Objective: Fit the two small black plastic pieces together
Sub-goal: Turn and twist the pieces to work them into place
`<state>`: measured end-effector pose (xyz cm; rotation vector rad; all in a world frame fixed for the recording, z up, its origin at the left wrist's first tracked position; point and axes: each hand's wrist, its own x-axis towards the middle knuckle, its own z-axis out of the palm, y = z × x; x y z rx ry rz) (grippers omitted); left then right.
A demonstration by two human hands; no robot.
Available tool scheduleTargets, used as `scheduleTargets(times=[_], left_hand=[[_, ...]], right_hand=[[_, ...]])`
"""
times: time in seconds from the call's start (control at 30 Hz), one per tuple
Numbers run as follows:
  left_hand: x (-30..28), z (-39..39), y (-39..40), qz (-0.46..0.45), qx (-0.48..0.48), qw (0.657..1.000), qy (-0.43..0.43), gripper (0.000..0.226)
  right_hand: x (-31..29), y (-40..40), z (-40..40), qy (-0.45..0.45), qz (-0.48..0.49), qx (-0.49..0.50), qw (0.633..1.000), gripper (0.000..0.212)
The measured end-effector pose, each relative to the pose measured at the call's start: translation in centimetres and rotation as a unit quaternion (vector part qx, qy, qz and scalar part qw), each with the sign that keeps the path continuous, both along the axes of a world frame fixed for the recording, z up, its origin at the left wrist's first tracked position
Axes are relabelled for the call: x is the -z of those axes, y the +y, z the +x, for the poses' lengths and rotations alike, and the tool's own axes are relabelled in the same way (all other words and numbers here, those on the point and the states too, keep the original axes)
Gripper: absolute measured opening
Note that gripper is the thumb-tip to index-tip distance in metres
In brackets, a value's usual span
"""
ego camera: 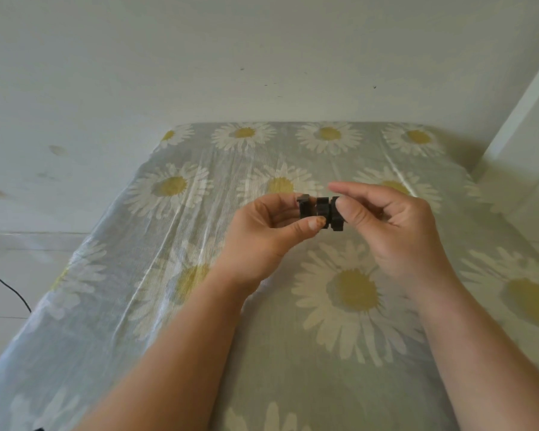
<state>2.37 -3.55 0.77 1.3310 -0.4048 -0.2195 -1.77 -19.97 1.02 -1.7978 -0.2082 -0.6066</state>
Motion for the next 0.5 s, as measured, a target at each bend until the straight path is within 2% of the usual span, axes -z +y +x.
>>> scheduleTargets(times=[0.27,0.4,0.5], left_hand=[[-0.03,-0.45,-0.07,0.107,-0.058,0.986,-0.116,0.029],[-0.14,-0.38,-0.17,0.065,-0.050,0.994,-0.076,0.031],[-0.06,0.06,-0.05,0.017,-0.042,0.999,-0.008,0.032]], right_hand=[[0.24,-0.80,0.37,0.073,0.056,-0.043,0.995,0.021],[0.40,-0.62,0.39,0.072,0.048,-0.022,0.996,0.024],[0.43,0.06,0.16,0.028,-0.019,0.021,0.999,0.036]])
